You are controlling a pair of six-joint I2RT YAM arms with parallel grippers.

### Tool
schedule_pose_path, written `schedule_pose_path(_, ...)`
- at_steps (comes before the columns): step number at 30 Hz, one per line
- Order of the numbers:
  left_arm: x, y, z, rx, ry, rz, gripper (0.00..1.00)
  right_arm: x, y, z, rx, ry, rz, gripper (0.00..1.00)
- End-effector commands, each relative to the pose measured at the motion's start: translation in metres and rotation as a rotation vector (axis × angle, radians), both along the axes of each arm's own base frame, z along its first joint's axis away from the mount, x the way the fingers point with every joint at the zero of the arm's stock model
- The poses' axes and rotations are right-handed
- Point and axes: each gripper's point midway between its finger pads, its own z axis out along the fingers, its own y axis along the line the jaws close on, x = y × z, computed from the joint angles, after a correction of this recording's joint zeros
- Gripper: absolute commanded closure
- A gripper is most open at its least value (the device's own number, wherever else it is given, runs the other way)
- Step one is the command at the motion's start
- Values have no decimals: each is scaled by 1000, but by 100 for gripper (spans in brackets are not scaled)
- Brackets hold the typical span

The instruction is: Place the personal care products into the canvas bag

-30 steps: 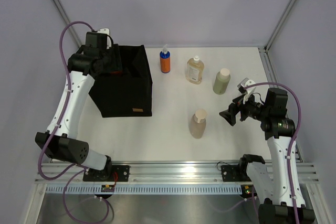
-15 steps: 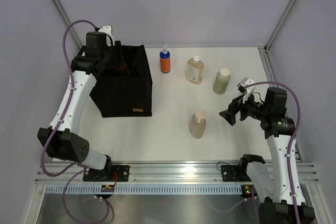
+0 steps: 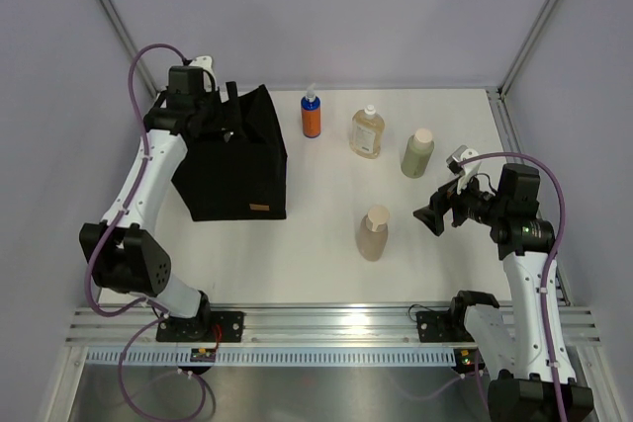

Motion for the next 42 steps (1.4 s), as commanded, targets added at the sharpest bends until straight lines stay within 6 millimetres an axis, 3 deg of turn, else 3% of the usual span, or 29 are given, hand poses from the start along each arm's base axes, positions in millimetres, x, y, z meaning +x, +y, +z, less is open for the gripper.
schedule_pose_path(1, 11, -3, 61, -21, -188, -22, 1, 0, -1, -3, -15, -2, 6, 1)
schedule_pose_path(6, 1, -13, 97, -57, -267, -76, 1, -5, 4, -4, -5, 2, 47, 0)
schedule_pose_path(10, -18, -25, 138, -105, -377, -147, 1, -15, 13, -2, 14, -8, 119, 0)
schedule_pose_path(14, -55, -31, 184, -161, -498, -187, 1, -34, 25, 7, 25, -41, 248, 0)
schedule_pose_path(17, -80, -41, 194, -235, -523, -233, 1, -37, 28, 30, 8, -74, 290, 1)
schedule_pose_path(19, -105, -52, 188, -305, -525, -285, 1, -40, 33, 50, -1, -86, 329, 1)
schedule_pose_path(20, -113, -56, 184, -323, -522, -308, 1, -43, 42, 47, 0, -46, 387, 1)
schedule_pose_path(21, -134, -61, 186, -343, -539, -353, 1, -48, 46, 48, -18, -23, 425, 1)
schedule_pose_path(22, -140, -64, 164, -355, -490, -367, 1, -51, 53, 43, -37, -3, 466, 0)
schedule_pose_path(24, -159, -70, 149, -373, -462, -416, 1, -57, 63, 17, -141, 14, 566, 1)
schedule_pose_path(28, -210, -72, 127, -395, -469, -466, 1, -36, 62, -15, -267, -9, 542, 1)
schedule_pose_path(32, -240, -67, 118, -394, -514, -458, 1, -9, 61, -22, -298, -26, 397, 0)
schedule_pose_path(35, -252, -61, 103, -383, -489, -422, 1, -5, 68, -30, -260, -48, 308, 0)
schedule_pose_path(39, -253, -61, 87, -421, -464, -400, 1, -17, 82, -65, -217, 23, 266, 0)
schedule_pose_path(42, -255, -62, 84, -457, -481, -387, 1, -19, 90, -78, -215, 58, 247, 1)
